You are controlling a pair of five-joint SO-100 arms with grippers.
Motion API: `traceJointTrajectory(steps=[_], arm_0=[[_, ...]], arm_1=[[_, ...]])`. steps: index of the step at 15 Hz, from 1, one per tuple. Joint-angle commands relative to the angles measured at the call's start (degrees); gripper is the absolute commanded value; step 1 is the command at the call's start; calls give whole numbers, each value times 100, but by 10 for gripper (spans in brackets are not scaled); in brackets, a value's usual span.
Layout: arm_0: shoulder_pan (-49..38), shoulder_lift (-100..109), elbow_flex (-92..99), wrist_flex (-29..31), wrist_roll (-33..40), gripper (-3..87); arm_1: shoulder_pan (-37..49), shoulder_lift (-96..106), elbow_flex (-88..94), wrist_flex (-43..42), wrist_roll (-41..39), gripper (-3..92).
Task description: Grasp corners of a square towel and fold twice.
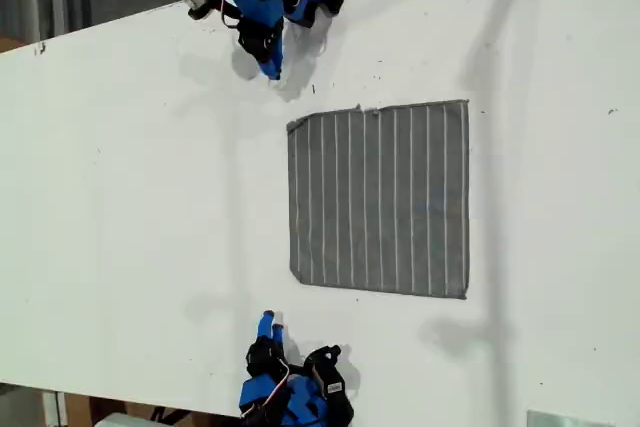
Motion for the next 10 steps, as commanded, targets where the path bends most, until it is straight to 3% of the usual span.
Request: traceJointTrajectory(steps=[1,2,4,6,8,10], arm_0=[[123,18,-9,-360,167,199],[97,18,0,-396,334,211],[97,18,0,-378,343,213],[123,18,0,-316,264,207],[88,18,0,-325,255,206],[88,18,9,-325,229,200]], arm_1=[[-686,-316,-817,-1477,-1090,187],[-1028,-2171,-1863,-1960,-1380,191],[-2206,-5862,-3814,-1556,-1292,233],[-3841,-6407,-3322,-1898,-343,276],[-5687,-7356,-3226,-2909,861,291],[-6565,-8692,-4210,-2927,1468,290]])
